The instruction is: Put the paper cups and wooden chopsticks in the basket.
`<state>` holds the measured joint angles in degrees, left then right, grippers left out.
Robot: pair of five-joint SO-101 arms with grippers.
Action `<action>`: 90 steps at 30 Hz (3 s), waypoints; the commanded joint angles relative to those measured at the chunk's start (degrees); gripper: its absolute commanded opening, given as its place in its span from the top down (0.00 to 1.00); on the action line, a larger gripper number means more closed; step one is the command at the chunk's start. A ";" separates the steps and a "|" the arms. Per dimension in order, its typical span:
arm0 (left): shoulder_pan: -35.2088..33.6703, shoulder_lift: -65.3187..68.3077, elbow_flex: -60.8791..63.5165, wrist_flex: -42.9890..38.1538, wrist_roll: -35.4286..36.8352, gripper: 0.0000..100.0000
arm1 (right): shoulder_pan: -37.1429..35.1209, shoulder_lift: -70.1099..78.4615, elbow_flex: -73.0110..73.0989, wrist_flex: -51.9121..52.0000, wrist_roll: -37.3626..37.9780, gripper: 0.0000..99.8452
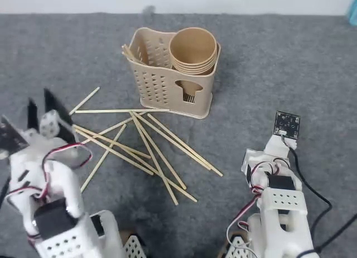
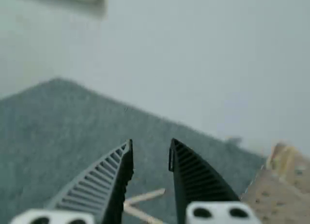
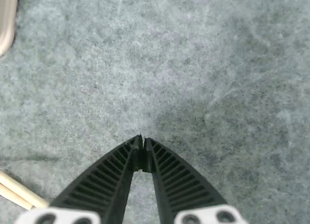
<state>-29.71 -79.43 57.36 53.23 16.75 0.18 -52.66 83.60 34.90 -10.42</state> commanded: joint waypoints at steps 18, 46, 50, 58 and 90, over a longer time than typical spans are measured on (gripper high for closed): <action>-0.97 35.16 7.87 -2.55 -20.75 0.72 | -0.13 -1.54 -0.62 2.24 -0.26 0.99; 2.11 110.33 -83.03 26.55 -50.46 0.78 | 0.13 -1.54 -0.26 0.31 -0.35 0.99; 2.90 120.62 -93.67 28.13 -50.99 0.78 | 0.13 -1.54 -0.26 0.31 -0.26 0.99; 3.78 138.99 -114.59 37.63 -51.08 0.78 | 0.22 -1.54 -0.26 -0.04 -0.26 0.99; -2.29 146.64 -146.15 47.65 -26.55 0.99 | 0.22 -1.54 -0.44 0.22 -0.26 0.99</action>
<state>-30.68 77.05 -90.77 98.86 -14.90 0.18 -52.66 83.78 36.40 -10.42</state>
